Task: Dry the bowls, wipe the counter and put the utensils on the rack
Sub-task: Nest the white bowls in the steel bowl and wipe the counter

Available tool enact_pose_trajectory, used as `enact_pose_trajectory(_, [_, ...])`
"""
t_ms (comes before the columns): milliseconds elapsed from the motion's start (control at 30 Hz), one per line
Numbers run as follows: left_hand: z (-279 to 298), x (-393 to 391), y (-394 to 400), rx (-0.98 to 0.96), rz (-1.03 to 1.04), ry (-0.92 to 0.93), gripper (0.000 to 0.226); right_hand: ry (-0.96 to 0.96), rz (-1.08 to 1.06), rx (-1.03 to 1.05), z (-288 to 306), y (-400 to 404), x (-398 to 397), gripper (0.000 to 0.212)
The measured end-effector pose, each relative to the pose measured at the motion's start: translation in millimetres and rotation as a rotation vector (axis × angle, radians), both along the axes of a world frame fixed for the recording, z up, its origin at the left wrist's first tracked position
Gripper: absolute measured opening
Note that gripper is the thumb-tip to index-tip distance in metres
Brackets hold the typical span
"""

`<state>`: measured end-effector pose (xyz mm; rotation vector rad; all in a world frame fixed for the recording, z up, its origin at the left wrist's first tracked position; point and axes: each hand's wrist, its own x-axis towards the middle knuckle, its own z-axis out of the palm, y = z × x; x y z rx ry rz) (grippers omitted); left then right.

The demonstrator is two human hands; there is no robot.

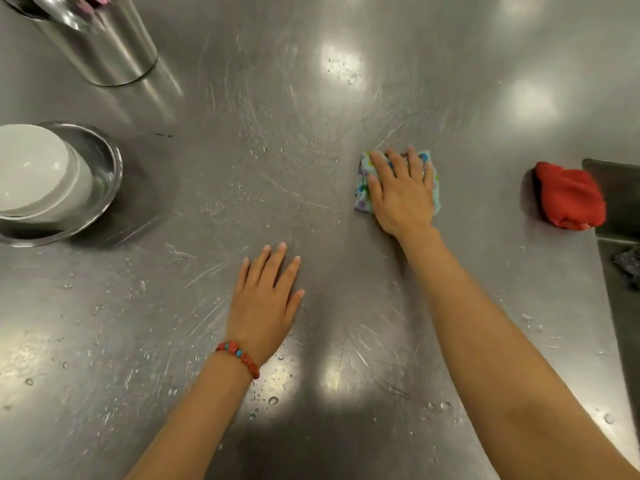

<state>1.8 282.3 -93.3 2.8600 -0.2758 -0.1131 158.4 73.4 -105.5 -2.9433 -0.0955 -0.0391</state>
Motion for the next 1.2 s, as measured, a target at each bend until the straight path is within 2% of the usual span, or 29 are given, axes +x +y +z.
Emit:
enact_pose_trajectory(100, [1.8, 1.1, -1.0, 0.022, 0.000, -0.004, 0.048, 0.028, -0.092, 0.011, 0.4, 10.7, 45.2, 0.047])
enact_pose_trajectory(167, [4.5, 2.2, -2.0, 0.026, 0.016, -0.004, 0.048, 0.012, -0.084, 0.001, 1.0, 19.6, 38.0, 0.047])
enact_pose_trajectory(267, [9.0, 2.9, -4.5, 0.011, 0.040, 0.024, 0.048, -0.056, 0.092, 0.012, -1.7, 42.7, -20.3, 0.045])
enact_pose_trajectory(367, [11.9, 1.1, -3.2, -0.045, 0.071, 0.050, 0.050, -0.027, 0.206, -0.001, -0.6, 52.4, -55.2, 0.044])
enact_pose_trajectory(467, [14.6, -1.5, 9.0, -0.036, 0.114, 0.028, 0.045, 0.012, 0.208, -0.019, 3.4, 52.8, -15.5, 0.044])
enact_pose_trajectory(533, [16.7, -4.6, 20.5, 0.012, 0.142, 0.004, 0.040, 0.028, 0.125, -0.014, 5.9, 61.0, 19.5, 0.045])
enact_pose_trajectory(600, [18.8, -9.2, 32.6, 0.032, 0.186, 0.020, 0.045, 0.028, 0.066, -0.022, 4.7, 71.3, 29.1, 0.045])
enact_pose_trajectory(733, [18.3, -16.4, 47.9, 0.006, 0.276, 0.091, 0.055, -0.025, 0.241, 0.010, 1.3, 83.7, -33.5, 0.045])
enact_pose_trajectory(833, [14.4, -15.6, 49.6, 0.028, 0.271, 0.085, 0.053, -0.019, 0.308, 0.015, -1.6, 90.4, -63.4, 0.044])
enact_pose_trajectory(933, [11.8, -15.0, 50.0, 0.043, 0.270, 0.059, 0.050, 0.003, 0.326, 0.007, 0.0, 94.0, -31.0, 0.043])
enact_pose_trajectory(1100, [6.7, -16.7, 49.9, 0.054, 0.273, 0.006, 0.046, 0.020, 0.246, -0.015, 1.8, 126.3, 71.1, 0.045])
enact_pose_trajectory(1200, [3.3, -16.9, 49.5, 0.043, 0.285, -0.015, 0.043, 0.000, 0.241, -0.042, 0.6, 136.7, 79.1, 0.046])
